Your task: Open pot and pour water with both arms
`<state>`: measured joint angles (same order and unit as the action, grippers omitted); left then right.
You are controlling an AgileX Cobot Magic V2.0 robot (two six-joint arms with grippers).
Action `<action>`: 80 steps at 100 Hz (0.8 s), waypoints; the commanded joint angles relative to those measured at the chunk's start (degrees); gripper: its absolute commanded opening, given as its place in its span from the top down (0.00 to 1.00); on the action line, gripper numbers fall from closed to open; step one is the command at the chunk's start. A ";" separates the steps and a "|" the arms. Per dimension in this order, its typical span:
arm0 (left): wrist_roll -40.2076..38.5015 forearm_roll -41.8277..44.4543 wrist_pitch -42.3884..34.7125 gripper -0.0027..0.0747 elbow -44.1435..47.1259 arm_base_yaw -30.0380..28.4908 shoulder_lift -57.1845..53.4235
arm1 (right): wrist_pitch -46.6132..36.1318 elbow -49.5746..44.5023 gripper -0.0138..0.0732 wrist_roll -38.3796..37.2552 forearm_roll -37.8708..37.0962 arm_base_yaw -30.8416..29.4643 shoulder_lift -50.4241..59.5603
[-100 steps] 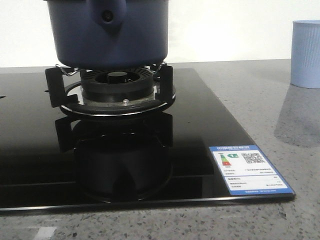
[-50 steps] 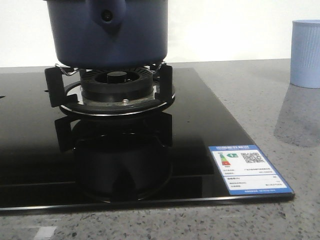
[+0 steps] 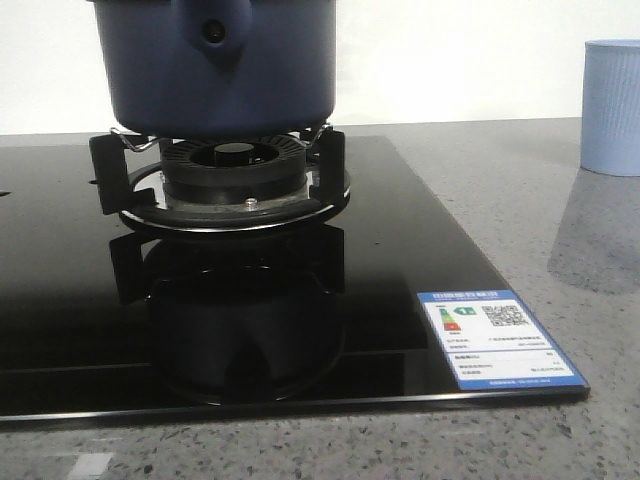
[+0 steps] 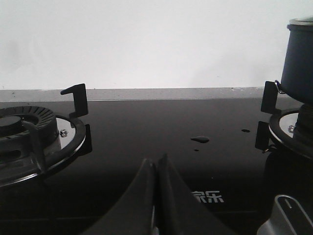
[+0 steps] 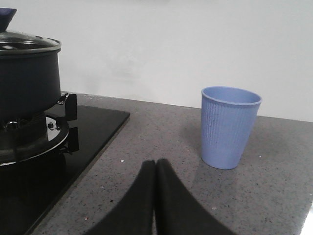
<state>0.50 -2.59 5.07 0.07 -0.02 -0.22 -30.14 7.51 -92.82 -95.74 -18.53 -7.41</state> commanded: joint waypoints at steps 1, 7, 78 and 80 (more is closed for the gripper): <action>-0.50 -0.31 -4.41 0.99 0.49 -0.11 -1.71 | 2.56 1.43 0.91 0.50 1.53 -0.01 -0.63; -0.50 -0.31 -4.41 0.99 0.49 -0.11 -1.71 | 3.38 1.30 0.91 0.08 1.94 -0.01 -0.63; -0.50 -0.31 -4.41 0.99 0.49 -0.11 -1.71 | 2.79 0.34 0.91 49.19 49.56 4.86 -10.12; -0.50 -0.31 -4.41 0.99 0.49 -0.11 -1.71 | 3.31 0.34 0.91 51.32 51.65 5.77 -10.48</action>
<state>0.50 -2.59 5.07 0.07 -0.02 -0.22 -27.18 6.58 -51.59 -54.18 -15.59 -15.27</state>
